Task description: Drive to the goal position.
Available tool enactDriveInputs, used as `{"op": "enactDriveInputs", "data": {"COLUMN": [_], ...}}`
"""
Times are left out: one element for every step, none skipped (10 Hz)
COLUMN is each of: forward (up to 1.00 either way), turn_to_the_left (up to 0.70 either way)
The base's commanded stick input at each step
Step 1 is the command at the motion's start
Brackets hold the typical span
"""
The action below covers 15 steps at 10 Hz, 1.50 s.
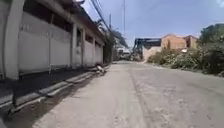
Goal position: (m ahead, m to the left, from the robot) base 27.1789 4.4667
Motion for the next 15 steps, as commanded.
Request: {"op": "enactDriveInputs", "data": {"forward": [1.0,1.0,1.0,1.0,1.0,1.0,1.0,1.0,1.0,1.0,1.0,1.0,1.0,1.0,1.0], "turn_to_the_left": [-0.39,-0.39,-0.39,0.0,0.0,0.0,0.0,0.0,0.0,0.0,0.0,0.0,0.0,0.0,0.0]}}
